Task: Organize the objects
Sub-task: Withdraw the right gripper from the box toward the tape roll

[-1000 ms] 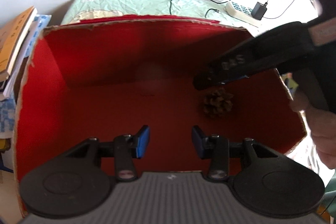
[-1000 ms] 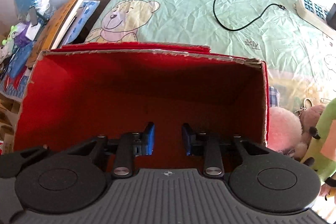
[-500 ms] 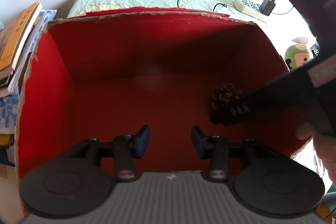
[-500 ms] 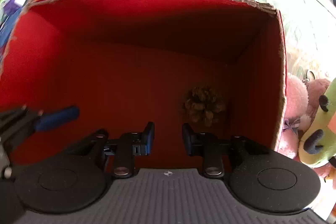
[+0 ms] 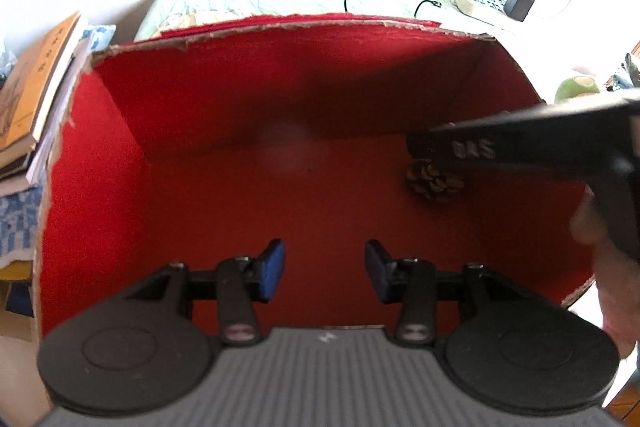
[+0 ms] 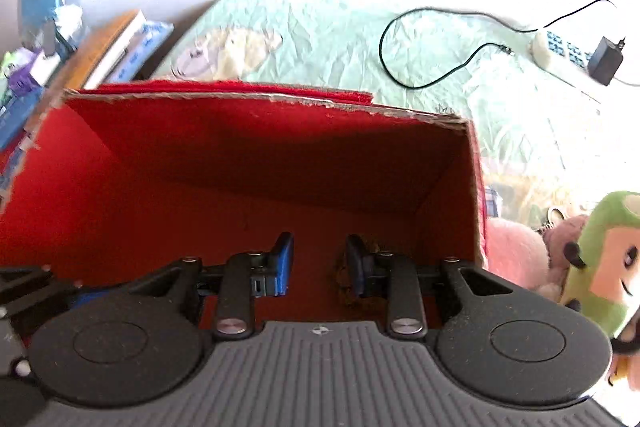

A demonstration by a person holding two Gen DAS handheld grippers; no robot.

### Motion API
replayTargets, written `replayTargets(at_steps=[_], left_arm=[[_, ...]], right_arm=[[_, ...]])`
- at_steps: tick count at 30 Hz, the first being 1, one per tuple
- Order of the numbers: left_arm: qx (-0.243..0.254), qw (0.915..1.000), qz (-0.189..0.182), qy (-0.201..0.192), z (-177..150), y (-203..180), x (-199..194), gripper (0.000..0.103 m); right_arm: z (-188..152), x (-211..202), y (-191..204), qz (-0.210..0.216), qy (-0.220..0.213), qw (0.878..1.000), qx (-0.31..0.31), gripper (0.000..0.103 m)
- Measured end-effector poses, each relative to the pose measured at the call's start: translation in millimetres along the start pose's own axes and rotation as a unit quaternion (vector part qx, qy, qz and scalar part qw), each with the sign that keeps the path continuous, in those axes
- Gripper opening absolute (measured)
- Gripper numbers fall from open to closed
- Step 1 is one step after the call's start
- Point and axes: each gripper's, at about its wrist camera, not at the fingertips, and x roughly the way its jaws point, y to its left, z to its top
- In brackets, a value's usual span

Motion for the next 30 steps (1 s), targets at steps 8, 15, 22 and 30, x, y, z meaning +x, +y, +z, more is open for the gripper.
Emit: replayTargets(at_steps=[8,15,22,30], left_arm=[[0.015,0.9991,0.037,-0.015,-5,-15,-21,0.045],[0.023,0.9955,0.083,-0.041,-18,-33,-50,0.05],[0.037,0.988,0.133,-0.069,-34,-55,-72,0.056],[0.031,0.9827,0.158,-0.091,-51,-78,-96,0.059]], right_arm=[[-32,-48,-15,0.043,-0.056,0.995,0.068,0.032],[-57,-72,-27,0.07,-0.096,0.988,0.093,0.032],[-77,-96,-36,0.079,-0.107,0.987,0.088,0.032],[-100,-121,-51,0.089,-0.117,0.985,0.088,0.032]])
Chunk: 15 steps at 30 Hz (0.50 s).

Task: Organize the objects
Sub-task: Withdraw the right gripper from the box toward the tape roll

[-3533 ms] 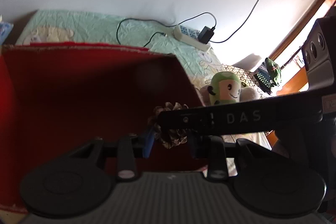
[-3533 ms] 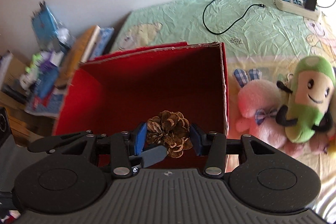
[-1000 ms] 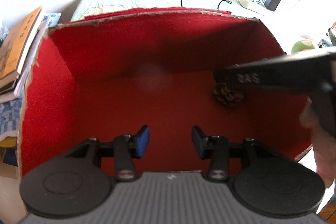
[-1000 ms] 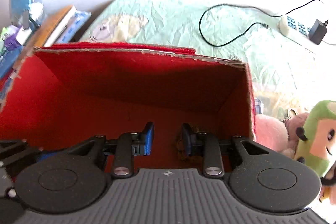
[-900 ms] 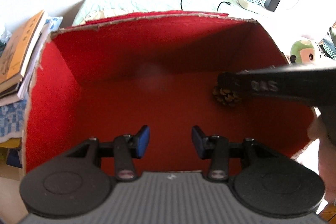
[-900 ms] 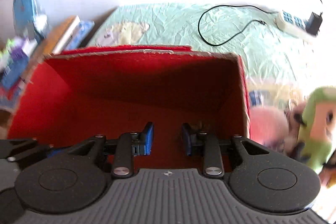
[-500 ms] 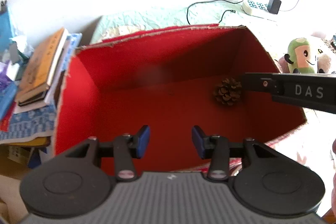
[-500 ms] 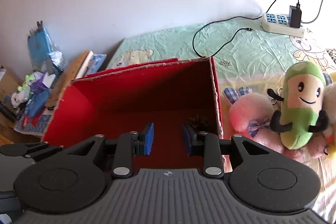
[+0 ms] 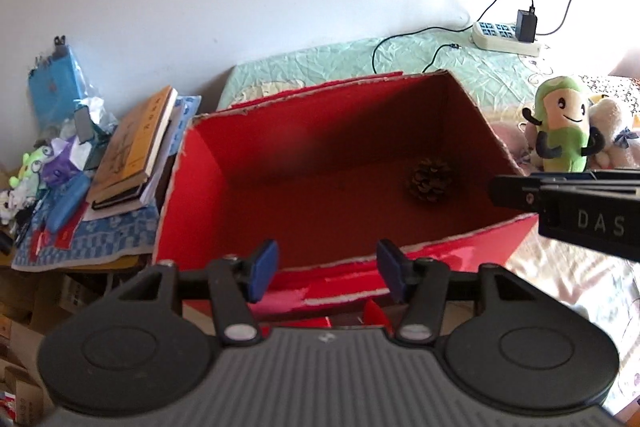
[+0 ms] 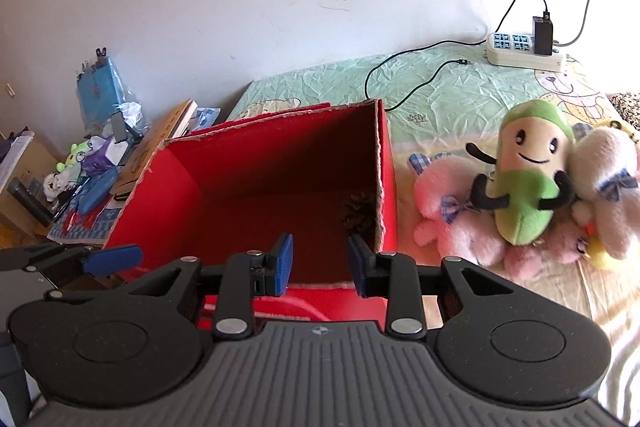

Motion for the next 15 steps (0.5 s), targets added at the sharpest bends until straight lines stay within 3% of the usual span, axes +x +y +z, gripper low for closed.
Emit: replayTargets(at_steps=[15], left_arm=[[-0.014,0.9989,0.03,0.031,-34,-31,-17,0.059]], right_arm=[[-40,-24,-10,0.021,0.024,0.999,-0.008,0.032]])
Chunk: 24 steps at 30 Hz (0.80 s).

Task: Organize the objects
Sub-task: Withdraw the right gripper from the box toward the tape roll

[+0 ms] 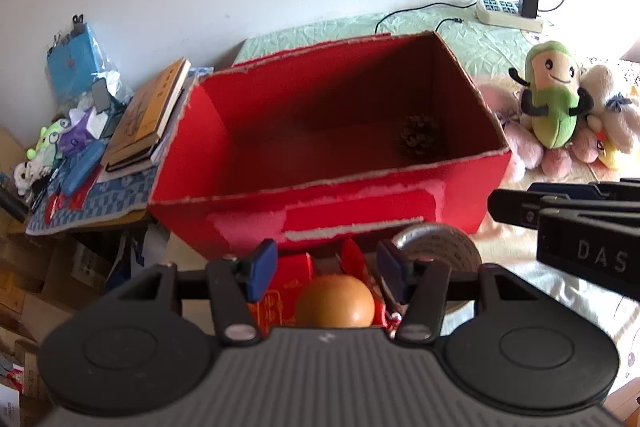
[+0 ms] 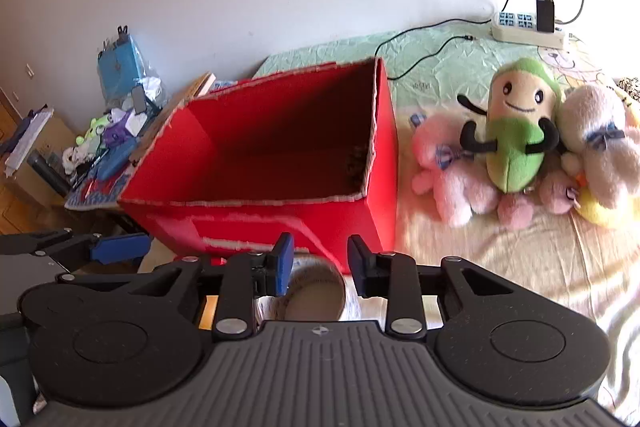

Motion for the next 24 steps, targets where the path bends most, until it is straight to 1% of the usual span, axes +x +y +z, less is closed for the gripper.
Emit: replayTargets(at_steps=[9,24], left_arm=[[-0.002,0.9999,0.013,0.007,-11,-12,-2,0.065],[0.005,0.9993,0.018,0.033,-12,-18,12,0.067]], right_arm=[[-14,-2,-6,0.001,0.014,1.0,0.001,0.032],[-21,1,-17,0.003,0.026,1.0,0.011,0.032]])
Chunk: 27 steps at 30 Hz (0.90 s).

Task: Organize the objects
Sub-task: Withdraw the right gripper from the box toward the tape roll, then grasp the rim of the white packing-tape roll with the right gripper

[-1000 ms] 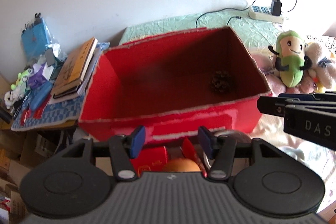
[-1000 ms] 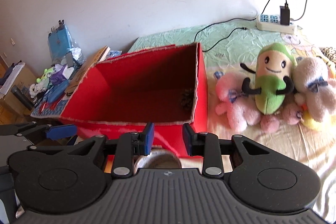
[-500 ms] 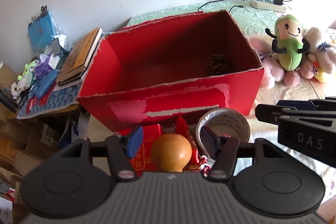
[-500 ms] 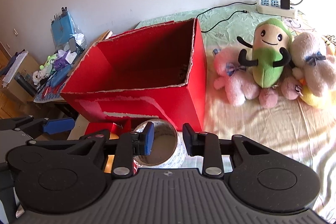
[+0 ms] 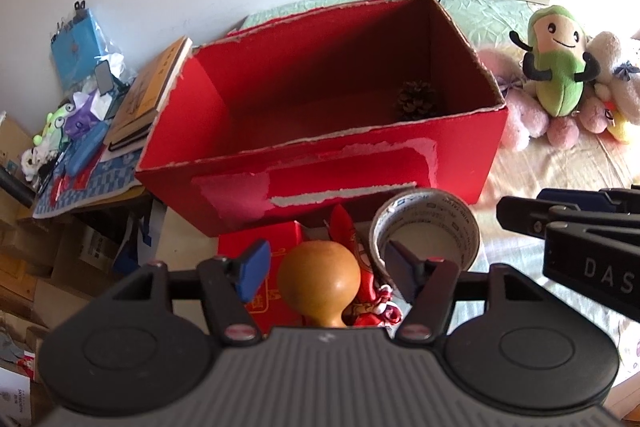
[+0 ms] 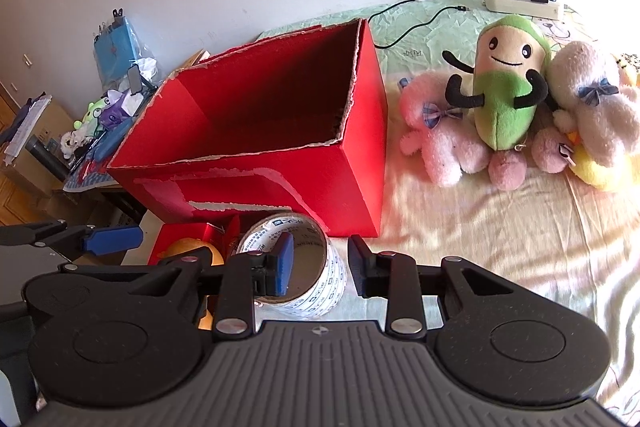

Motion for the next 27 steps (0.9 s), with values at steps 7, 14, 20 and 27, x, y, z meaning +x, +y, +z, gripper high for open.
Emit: replayTargets(at_steps=[7,14,20,27], left_arm=[[0.003,1.0,0.002,0.008,3,2,9,0.068],[0.008,0.9999,0.0,0.008,5,4,14,0.068],[0.011,0.9998,-0.002,0.014,5,5,21,0.068],[0.011,0.9997,-0.006,0.023,3,7,28,0.067]], right_arm=[[0,6,-1,0.003,0.01,1.0,0.003,0.032],[3,13,-2,0.008,0.019,1.0,0.01,0.032],[3,19,-5,0.013,0.032,0.999,0.015,0.032],[2,28,-5,0.028,0.053,0.998,0.021,0.032]])
